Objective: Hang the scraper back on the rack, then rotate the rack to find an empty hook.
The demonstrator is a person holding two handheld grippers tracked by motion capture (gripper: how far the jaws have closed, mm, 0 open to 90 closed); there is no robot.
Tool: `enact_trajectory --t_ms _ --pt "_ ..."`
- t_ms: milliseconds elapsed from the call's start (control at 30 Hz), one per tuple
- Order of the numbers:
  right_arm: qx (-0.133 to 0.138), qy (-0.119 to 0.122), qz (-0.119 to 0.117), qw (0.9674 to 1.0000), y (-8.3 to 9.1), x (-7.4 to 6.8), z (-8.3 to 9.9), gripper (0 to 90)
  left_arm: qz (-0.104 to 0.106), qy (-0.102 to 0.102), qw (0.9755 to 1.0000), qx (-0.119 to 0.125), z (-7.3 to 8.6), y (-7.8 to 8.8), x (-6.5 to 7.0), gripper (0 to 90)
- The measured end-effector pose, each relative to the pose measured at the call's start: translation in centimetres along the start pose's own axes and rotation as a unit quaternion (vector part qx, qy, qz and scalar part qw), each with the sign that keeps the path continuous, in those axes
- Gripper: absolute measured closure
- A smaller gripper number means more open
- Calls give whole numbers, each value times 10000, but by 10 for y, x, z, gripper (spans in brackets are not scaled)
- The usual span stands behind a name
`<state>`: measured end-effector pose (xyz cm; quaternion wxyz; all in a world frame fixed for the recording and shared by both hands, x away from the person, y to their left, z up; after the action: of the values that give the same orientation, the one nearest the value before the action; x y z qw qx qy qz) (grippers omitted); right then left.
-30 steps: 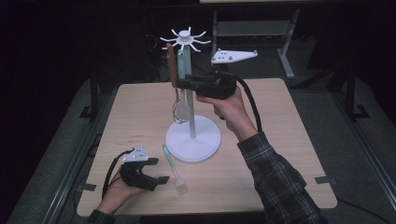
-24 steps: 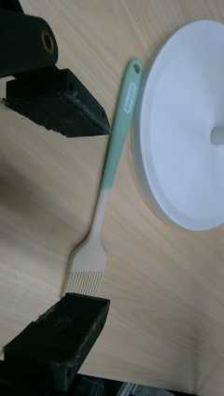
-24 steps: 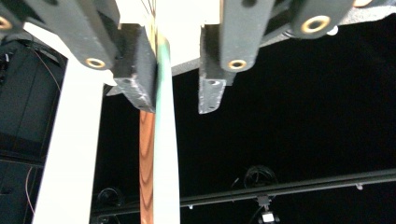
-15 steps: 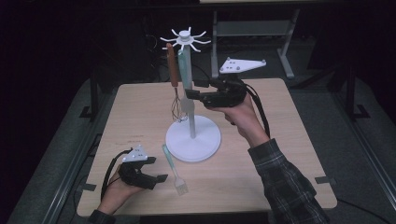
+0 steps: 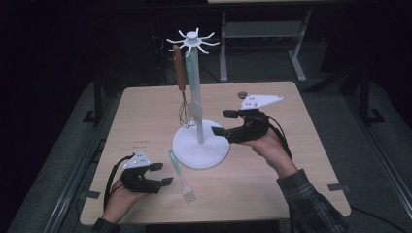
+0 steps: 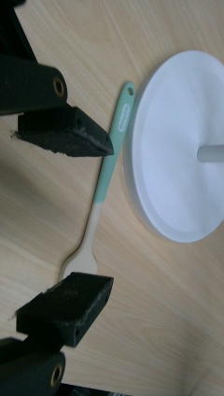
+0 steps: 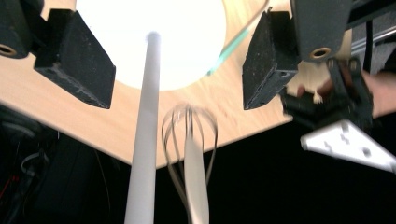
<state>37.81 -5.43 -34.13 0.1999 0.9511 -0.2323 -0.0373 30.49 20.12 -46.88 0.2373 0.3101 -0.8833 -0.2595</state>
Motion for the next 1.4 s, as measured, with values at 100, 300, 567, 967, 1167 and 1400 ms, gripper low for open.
enact_trajectory --t_ms 100,300,567,967,1167,1400 --pt "-66 -49 32 10000 2 -2 13 250 24 32 10000 31 -2 2 0 390" --pt "-223 -274 205 9992 11 -2 52 226 107 123 9999 37 -4 6 1 514" --pt "-495 -504 464 9964 17 -2 102 204 243 267 9993 -36 -7 10 3 890" --pt "-630 -705 529 9941 23 -10 140 151 171 264 9995 55 -48 31 9 898" --pt "-685 -734 632 9929 27 -13 153 143 216 108 9997 65 -86 43 15 898" --pt "-912 -793 707 9901 32 -18 172 144 334 3 9992 205 -138 56 21 898"
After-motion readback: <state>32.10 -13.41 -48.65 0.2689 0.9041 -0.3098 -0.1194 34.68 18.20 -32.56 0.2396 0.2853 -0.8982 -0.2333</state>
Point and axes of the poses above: each handheld gripper's, and its own axes: y roughly backward along the jaws, z roughly out of its underside, x roughly to its right, the point moved 7 cm from there along -y, roughly forward along the jaws, and after that the axes turned 9 degrees about y, right-handed, at the moved point
